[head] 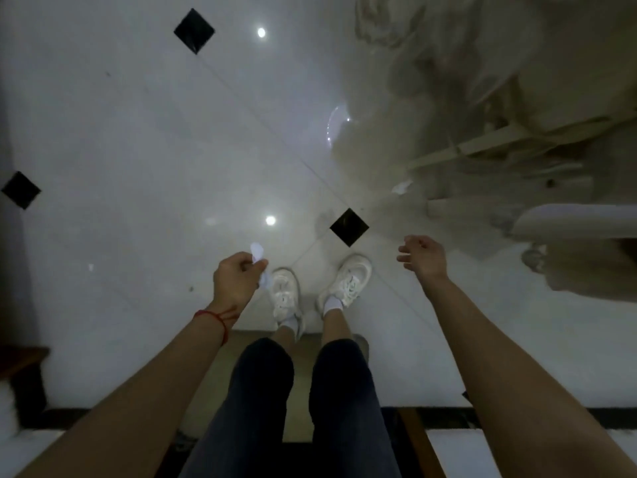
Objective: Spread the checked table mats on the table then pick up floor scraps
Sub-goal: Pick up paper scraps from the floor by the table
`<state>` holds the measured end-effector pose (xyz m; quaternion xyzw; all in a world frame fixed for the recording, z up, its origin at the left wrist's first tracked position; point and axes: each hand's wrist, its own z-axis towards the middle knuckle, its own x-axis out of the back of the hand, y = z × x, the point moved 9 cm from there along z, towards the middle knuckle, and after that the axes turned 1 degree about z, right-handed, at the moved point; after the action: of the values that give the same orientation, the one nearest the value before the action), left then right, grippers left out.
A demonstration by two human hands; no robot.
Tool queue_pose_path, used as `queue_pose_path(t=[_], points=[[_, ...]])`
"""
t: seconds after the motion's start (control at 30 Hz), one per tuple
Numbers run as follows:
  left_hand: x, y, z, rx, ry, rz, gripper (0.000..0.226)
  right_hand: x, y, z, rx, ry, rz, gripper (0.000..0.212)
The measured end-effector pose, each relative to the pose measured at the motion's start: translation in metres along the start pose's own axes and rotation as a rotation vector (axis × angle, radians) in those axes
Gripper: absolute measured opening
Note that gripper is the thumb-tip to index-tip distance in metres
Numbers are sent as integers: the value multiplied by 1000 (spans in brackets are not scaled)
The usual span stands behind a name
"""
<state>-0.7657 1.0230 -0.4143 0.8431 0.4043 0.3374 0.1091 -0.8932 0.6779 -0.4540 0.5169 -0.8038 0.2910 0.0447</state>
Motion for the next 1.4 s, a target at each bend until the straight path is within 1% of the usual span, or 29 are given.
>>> queue_pose_path(t=[0.07, 0.13, 0.23, 0.3, 0.37, 0.43, 0.53, 0.6, 0.63, 0.67, 0.73, 0.8, 0.83, 0.87, 0.97, 1.07, 1.23, 1.33, 1.4], points=[[-19, -9, 27, 2, 1, 21, 29, -14, 6, 36, 30, 2, -50, 12], [-38, -17, 55, -1, 7, 58, 30, -28, 13, 77, 63, 5, -118, 10], [-72, -36, 101, -16, 2, 111, 23, -48, 26, 143, 99, 42, -300, 27], [-94, -50, 133, -21, 3, 156, 29, -60, 31, 187, 119, 67, -422, 36], [-114, -62, 165, -30, 11, 210, 33, -68, 35, 232, 143, 108, -491, 41], [-131, -75, 194, -25, 9, 214, 34, -74, 37, 271, 198, 154, -537, 45], [-155, -95, 230, -36, -22, 231, 29, -87, 33, 314, 350, 204, -529, 52], [-169, -106, 249, -61, -33, 258, 25, -99, 37, 343, 412, 199, -540, 65], [-174, -112, 256, -74, -34, 276, 27, -103, 44, 358, 398, 207, -565, 70], [-179, -119, 262, -82, -37, 293, 31, -106, 52, 370, 361, 216, -606, 70], [-185, -134, 266, -76, -50, 320, 31, -115, 68, 386, 327, 240, -645, 63], [-188, -148, 263, -65, -74, 354, 30, -120, 71, 383, 306, 335, -629, 48], [-190, -155, 260, -67, -86, 367, 30, -122, 74, 379, 311, 357, -605, 46], [-190, -160, 256, -67, -95, 377, 30, -127, 77, 375, 338, 343, -615, 44], [-189, -170, 245, -56, -114, 397, 31, -152, 93, 356, 419, 159, -790, 30], [-179, -168, 232, -42, -117, 395, 29, -171, 97, 333, 500, 61, -829, 26], [-150, -139, 209, -70, -90, 360, 31, -188, 78, 277, 557, -22, -743, 20], [-126, -111, 190, -104, -84, 324, 24, -184, 62, 238, 564, -17, -676, 16], [-108, -91, 174, -137, -66, 301, 24, -177, 54, 210, 546, 8, -638, 15]])
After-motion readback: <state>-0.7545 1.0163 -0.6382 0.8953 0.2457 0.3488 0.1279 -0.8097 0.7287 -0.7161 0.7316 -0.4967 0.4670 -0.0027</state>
